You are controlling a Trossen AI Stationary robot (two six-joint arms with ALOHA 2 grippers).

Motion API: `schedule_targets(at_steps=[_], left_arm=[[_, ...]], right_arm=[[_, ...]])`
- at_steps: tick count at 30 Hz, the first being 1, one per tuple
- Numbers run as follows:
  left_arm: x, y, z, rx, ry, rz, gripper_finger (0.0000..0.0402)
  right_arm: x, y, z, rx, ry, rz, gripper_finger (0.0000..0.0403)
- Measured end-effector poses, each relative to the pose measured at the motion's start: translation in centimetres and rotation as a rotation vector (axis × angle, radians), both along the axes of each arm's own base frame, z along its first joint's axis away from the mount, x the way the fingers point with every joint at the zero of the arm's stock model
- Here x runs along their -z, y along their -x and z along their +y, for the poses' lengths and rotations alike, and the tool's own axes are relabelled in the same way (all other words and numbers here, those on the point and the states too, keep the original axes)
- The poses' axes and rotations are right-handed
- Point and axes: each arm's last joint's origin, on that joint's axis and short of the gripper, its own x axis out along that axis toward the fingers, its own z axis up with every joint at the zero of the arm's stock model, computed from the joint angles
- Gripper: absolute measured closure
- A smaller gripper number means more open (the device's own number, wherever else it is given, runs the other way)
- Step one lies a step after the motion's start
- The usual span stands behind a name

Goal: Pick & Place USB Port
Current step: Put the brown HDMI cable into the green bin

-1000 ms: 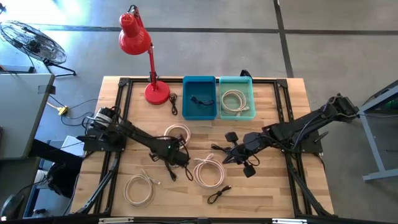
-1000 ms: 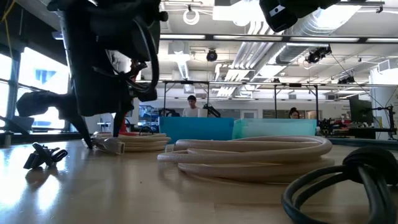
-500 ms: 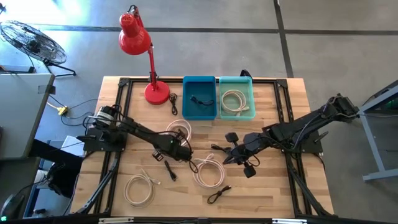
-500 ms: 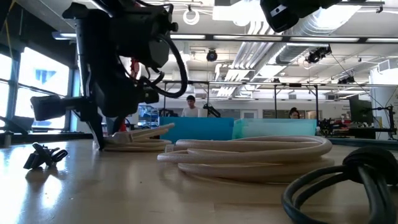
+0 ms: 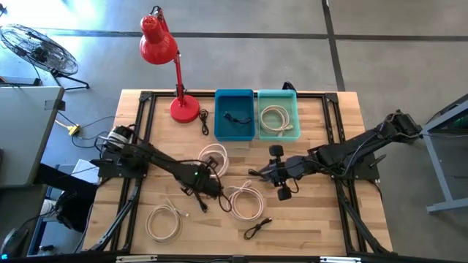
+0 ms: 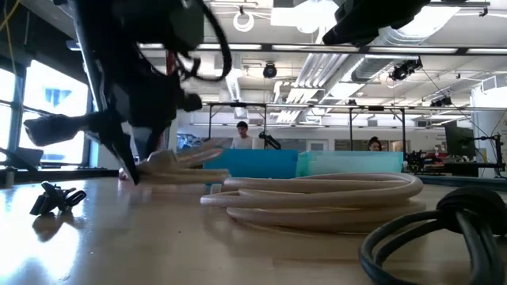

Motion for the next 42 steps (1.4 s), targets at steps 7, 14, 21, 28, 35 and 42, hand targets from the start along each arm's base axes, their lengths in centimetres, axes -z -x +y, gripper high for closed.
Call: schedule_targets(at_steps=[7,14,21,28,35,42], left_arm=[[-3.9,0.5,-2.3,0.034,0.047,-0.274,0.0351],[-8.2,1.2,-4.3,0.067,0.123,-0.566,0.0351],[-9.5,0.5,-5.1,0.107,0.293,-0.668,0.0351],[-10.0,0.2,-5.4,0.130,0.339,-0.715,0.0351],[-10.1,0.0,-5.6,0.169,0.373,-0.723,0.0351],[-10.1,0.0,-5.6,0.175,0.365,-0.713,0.0352]], right_arm=[[0.0,0.0,0.0,-0.002,0.021,-0.003,0.0232],[-0.4,-0.3,0.1,-0.080,0.105,-0.062,0.0225],[-0.6,-0.9,0.8,-0.159,0.204,-0.141,0.0233],[0.4,-2.4,1.4,-0.114,0.331,-0.191,0.0227],[1.2,-3.6,1.7,-0.129,0.433,-0.243,0.0228],[1.2,-3.6,1.7,-0.152,0.473,-0.243,0.0312]])
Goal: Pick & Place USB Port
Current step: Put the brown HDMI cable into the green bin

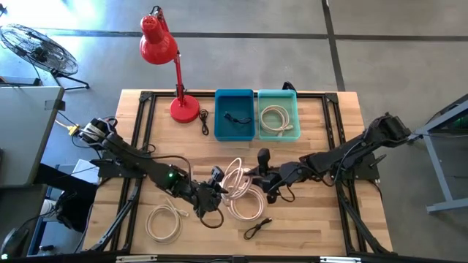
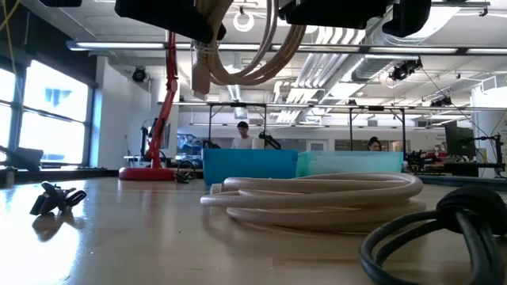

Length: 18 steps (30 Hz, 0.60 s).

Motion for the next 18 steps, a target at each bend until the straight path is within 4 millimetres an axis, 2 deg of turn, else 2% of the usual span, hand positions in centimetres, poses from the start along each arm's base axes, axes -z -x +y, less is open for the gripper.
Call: schedule_targets(at_steps=[3,4,10,18], left_arm=[[0.00,0.00,-0.01,-0.001,0.004,0.000,0.0353],[0.00,0.00,-0.01,-0.001,0.004,0.000,0.0349],[0.03,0.02,0.01,0.001,-0.002,0.004,0.0312],[0.07,0.01,0.02,0.016,0.017,0.015,0.0339]], right_arm=[[0.06,0.02,0.02,-0.005,0.002,0.006,0.0374],[0.07,0.03,0.03,-0.006,0.002,0.008,0.0383],[0.10,0.04,-0.04,0.023,-0.038,0.010,0.0385],[0.67,0.32,-0.42,0.145,0.000,0.057,0.0394]])
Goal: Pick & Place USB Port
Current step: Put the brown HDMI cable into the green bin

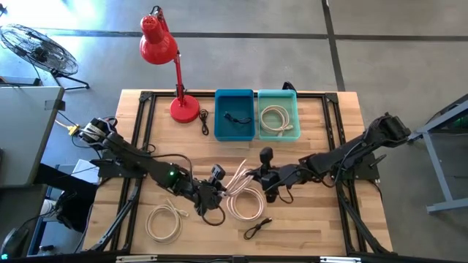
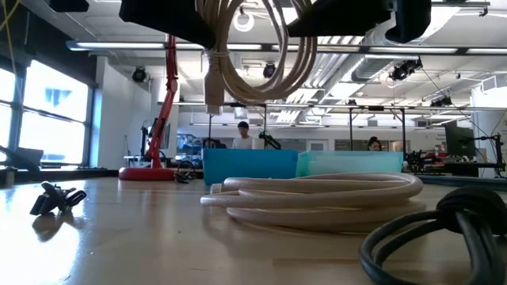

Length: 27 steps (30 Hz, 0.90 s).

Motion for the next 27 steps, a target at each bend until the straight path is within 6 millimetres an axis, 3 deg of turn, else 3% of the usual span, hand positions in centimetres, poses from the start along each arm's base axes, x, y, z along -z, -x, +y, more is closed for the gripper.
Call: schedule_targets(at_steps=[6,20,27], left_arm=[[0.2,0.1,0.1,-0.027,0.006,0.023,0.0348],[0.5,0.5,0.1,-0.026,0.039,0.074,0.0318],[0.6,0.6,-0.1,0.003,0.066,0.093,0.0314]], right_arm=[[0.4,0.5,0.4,0.079,0.049,0.039,0.0394],[0.7,1.5,1.4,0.160,0.139,0.050,0.0395],[-1.2,3.1,0.0,0.419,0.277,-0.005,0.0395]])
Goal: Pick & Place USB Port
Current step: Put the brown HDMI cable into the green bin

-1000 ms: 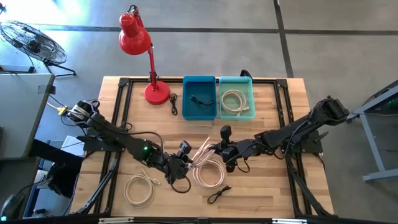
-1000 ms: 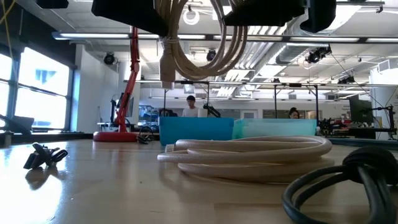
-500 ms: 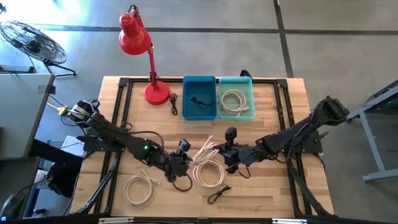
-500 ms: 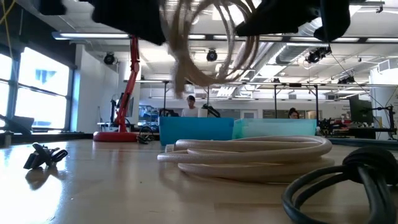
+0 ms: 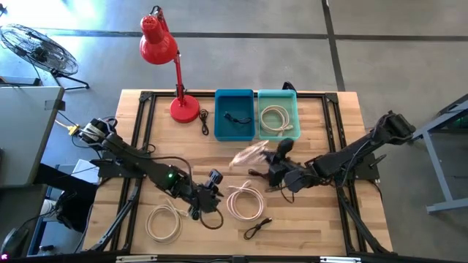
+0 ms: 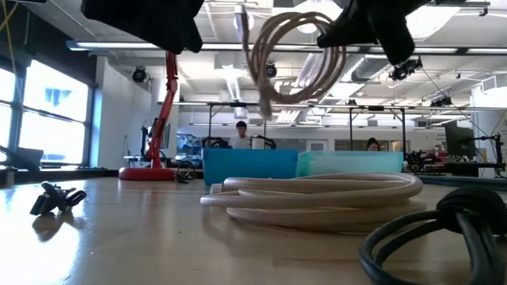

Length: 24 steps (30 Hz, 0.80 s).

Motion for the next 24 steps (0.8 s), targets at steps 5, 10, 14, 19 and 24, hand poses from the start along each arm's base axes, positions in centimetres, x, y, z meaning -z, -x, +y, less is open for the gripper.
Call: schedule_targets(at_steps=[5,10,14,19,24], left_arm=[[0.0,0.0,0.0,0.005,0.005,0.003,0.0314],[0.0,0.0,0.0,0.009,0.010,0.005,0.0314],[0.0,0.0,0.0,0.009,0.010,0.005,0.0314],[0.0,0.0,0.0,0.010,0.010,0.006,0.0314],[0.0,0.0,0.0,0.010,0.007,0.012,0.0314]], right_arm=[[-2.5,1.8,-2.4,0.191,0.061,-0.066,0.0395],[-4.2,3.2,-6.4,0.287,-0.109,-0.162,0.0395],[-3.9,4.4,-10.0,0.351,-0.332,-0.162,0.0395],[-2.3,5.4,-13.6,0.490,-0.507,-0.056,0.0395],[-1.2,5.5,-16.0,0.578,-0.577,0.007,0.0395]])
